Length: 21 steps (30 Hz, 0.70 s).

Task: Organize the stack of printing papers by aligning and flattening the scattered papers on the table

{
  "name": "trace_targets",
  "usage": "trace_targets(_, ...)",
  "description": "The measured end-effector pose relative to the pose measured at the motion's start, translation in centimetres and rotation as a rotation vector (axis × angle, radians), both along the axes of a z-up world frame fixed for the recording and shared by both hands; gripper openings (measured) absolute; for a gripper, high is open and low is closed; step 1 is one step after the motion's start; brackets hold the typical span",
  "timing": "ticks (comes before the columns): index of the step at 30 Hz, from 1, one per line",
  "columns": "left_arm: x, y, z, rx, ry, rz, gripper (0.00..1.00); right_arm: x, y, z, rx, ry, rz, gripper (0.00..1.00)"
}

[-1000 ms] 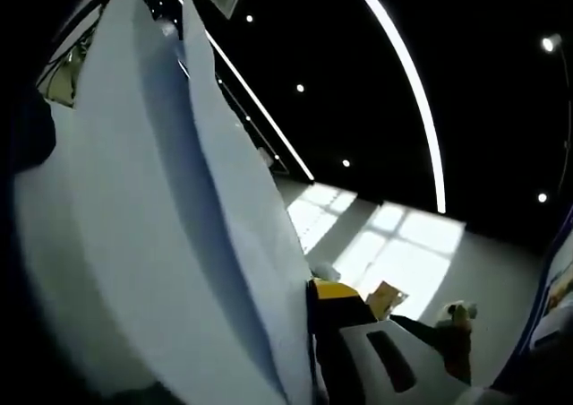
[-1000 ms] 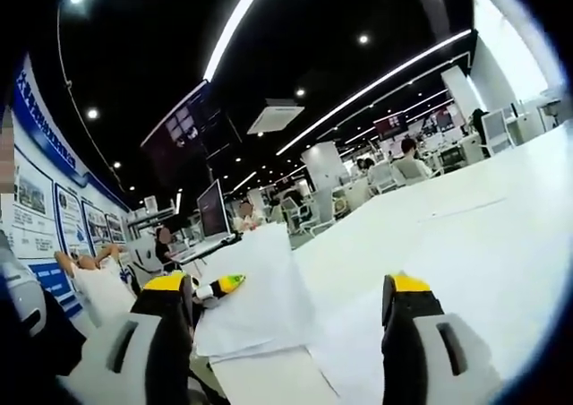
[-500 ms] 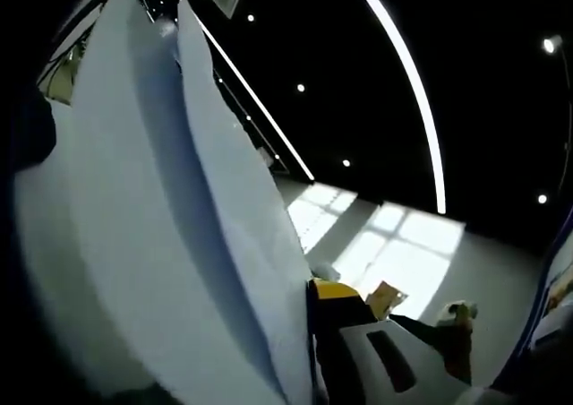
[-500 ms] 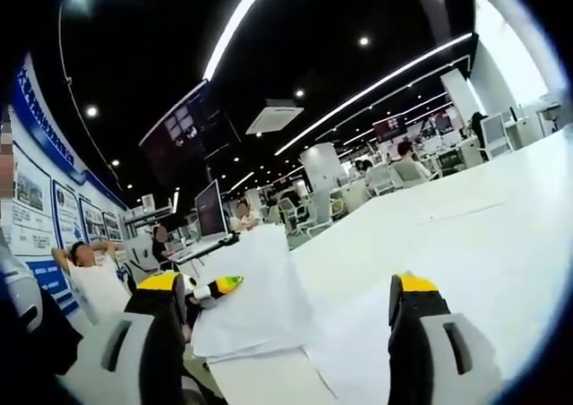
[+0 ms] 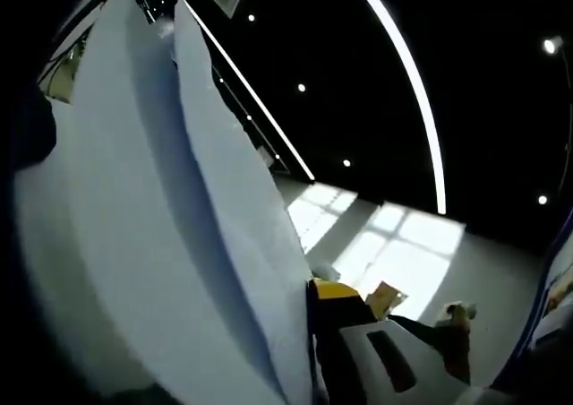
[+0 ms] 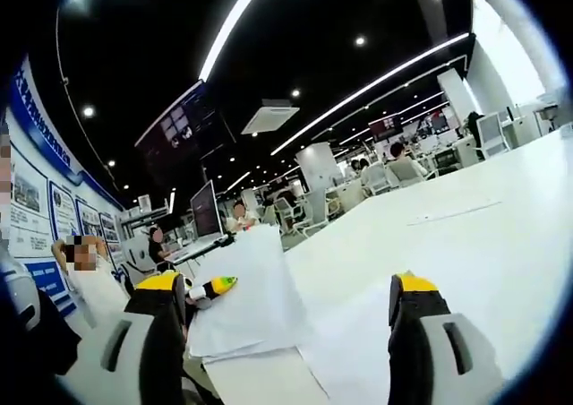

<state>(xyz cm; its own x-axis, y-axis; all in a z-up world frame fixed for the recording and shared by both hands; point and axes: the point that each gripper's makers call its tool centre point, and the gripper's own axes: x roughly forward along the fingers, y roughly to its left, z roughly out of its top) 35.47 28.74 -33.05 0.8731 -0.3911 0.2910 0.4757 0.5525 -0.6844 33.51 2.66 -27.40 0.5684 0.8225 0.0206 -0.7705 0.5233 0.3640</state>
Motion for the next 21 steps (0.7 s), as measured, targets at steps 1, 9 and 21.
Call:
trace_targets(1,0.0,0.0,0.0,0.0,0.0,0.0,0.07,0.1,-0.1,0.0,0.0,0.0,-0.001,0.9)
trace_targets(9,0.1,0.4,0.0,-0.004,-0.002,0.0,0.07,0.3,-0.2,-0.4,-0.013,0.0,-0.025,0.9)
trace_targets(21,-0.1,0.2,0.0,-0.003,0.0,0.001,0.07,1.2,-0.7,-0.9,-0.021,0.008,-0.049,0.9)
